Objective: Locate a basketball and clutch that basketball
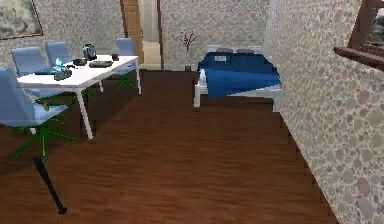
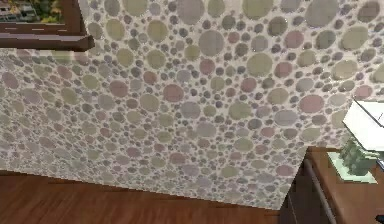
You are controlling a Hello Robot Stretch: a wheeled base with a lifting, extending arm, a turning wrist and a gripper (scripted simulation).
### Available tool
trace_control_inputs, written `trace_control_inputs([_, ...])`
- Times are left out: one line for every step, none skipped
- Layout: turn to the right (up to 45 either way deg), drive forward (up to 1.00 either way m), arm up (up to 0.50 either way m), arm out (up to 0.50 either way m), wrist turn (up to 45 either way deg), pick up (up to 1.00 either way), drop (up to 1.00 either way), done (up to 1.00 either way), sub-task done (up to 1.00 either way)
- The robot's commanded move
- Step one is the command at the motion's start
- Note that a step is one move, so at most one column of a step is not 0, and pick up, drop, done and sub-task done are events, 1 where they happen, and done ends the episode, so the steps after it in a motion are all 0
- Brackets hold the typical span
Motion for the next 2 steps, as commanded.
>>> trace_control_inputs([0.0,0.2,0.0,0.0,0.0,0.0,0.0,0.0,0.0])
trace_control_inputs([45.0,0.0,0.0,0.0,0.0,0.0,0.0,0.0,0.0])
